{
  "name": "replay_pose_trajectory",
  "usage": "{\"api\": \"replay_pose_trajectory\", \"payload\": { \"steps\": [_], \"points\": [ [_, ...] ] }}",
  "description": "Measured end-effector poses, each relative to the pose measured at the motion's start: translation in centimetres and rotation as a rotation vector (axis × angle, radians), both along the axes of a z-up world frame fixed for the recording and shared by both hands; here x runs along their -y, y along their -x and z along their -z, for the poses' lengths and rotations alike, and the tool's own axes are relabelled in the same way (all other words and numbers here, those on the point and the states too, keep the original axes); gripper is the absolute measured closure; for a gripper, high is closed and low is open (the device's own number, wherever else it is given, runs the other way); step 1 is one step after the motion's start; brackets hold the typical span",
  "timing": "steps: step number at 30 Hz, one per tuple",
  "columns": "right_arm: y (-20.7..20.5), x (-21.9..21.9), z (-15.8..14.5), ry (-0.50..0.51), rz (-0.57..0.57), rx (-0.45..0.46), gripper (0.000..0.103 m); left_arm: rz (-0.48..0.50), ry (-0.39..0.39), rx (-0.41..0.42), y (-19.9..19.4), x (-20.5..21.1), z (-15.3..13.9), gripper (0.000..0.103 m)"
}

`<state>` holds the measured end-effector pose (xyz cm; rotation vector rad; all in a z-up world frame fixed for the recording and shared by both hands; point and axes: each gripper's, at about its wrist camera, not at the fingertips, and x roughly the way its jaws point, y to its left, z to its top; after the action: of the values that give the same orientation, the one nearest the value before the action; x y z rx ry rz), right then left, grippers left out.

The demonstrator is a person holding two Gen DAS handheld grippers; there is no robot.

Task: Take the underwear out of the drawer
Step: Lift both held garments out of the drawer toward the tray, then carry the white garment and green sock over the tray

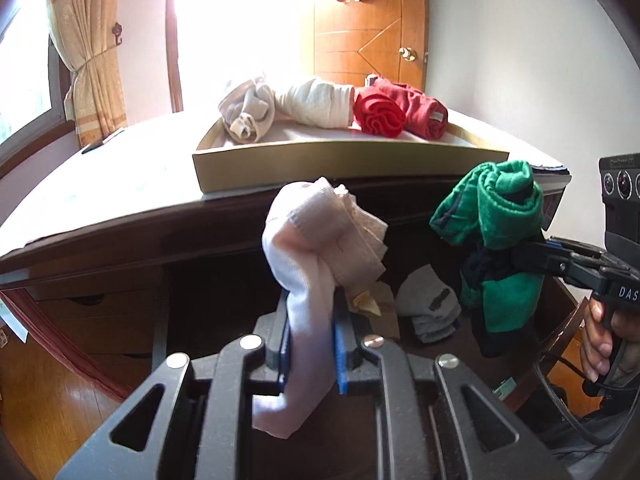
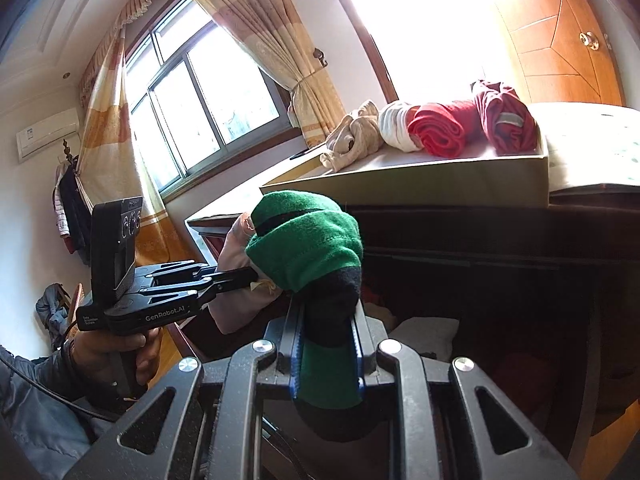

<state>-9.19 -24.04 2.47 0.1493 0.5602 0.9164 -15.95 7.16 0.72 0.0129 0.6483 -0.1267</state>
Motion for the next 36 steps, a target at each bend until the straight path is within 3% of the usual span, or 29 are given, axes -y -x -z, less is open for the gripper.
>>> {"api": "replay_pose_trajectory", "payload": {
  "steps": [36],
  "points": [
    [2.5,1.1,-1.6,-0.057,0.014,0.112,0.082,-0.015,0.003,0.216,1.9,0.1,-2.0,0.088]
  ]
}}
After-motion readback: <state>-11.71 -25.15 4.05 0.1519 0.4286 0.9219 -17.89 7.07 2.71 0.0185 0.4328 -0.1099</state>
